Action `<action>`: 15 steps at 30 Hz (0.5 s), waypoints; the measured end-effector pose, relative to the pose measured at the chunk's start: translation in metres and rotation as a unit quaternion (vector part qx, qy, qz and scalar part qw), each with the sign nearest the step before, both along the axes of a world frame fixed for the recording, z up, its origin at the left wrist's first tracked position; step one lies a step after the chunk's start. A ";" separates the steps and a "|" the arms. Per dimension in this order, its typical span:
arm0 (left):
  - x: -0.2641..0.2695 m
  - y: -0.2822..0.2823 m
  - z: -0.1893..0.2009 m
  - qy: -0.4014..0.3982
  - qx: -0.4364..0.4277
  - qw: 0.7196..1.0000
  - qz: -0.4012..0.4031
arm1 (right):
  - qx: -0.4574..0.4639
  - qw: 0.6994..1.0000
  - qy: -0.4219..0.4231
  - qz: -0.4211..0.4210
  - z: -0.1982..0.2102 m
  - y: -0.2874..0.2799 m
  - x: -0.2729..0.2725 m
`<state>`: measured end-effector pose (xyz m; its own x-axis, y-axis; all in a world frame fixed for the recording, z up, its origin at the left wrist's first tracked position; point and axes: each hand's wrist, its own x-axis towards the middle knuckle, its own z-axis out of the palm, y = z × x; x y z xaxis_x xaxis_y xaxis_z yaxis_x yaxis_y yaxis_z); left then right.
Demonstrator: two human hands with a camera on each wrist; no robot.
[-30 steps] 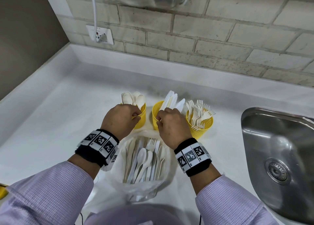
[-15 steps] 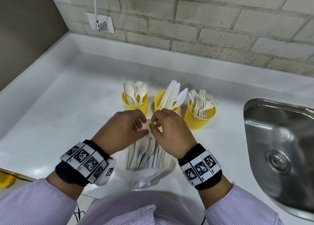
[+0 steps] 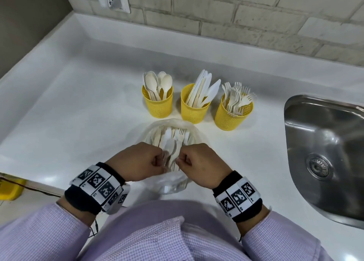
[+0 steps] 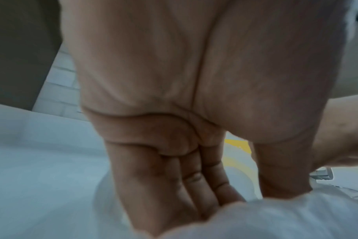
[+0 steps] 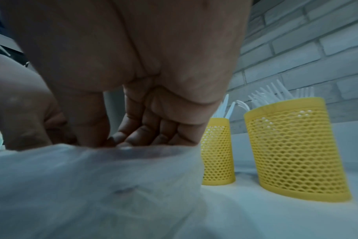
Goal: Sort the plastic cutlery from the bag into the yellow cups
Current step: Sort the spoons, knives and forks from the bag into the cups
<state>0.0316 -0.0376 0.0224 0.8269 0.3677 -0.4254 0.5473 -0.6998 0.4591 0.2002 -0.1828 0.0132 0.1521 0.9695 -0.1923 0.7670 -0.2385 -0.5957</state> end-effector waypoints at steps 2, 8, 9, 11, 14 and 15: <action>-0.001 -0.001 0.000 0.032 0.024 0.999 0.020 | -0.006 1.000 -0.002 -0.007 -0.001 -0.005 0.002; 0.001 -0.002 0.002 0.061 0.051 0.993 0.082 | -0.089 0.995 -0.054 -0.008 0.000 -0.010 0.003; 0.002 -0.003 0.002 0.065 0.058 0.992 0.088 | -0.101 0.993 -0.063 -0.014 0.000 -0.009 0.002; 0.004 -0.003 0.004 0.083 0.068 0.989 0.103 | -0.114 0.990 -0.072 -0.032 -0.001 -0.007 0.001; 0.008 -0.003 0.003 0.104 0.062 0.985 0.120 | -0.132 0.987 -0.064 -0.069 -0.001 -0.002 -0.001; 0.010 -0.003 0.002 0.104 0.056 0.985 0.124 | -0.138 0.985 -0.054 -0.084 0.000 0.000 -0.001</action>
<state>0.0418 -0.0407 0.0240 0.6040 0.6020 -0.5222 0.7826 -0.5719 0.2459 0.1988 -0.1829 0.0128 0.3399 0.8422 -0.4186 0.7579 -0.5088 -0.4083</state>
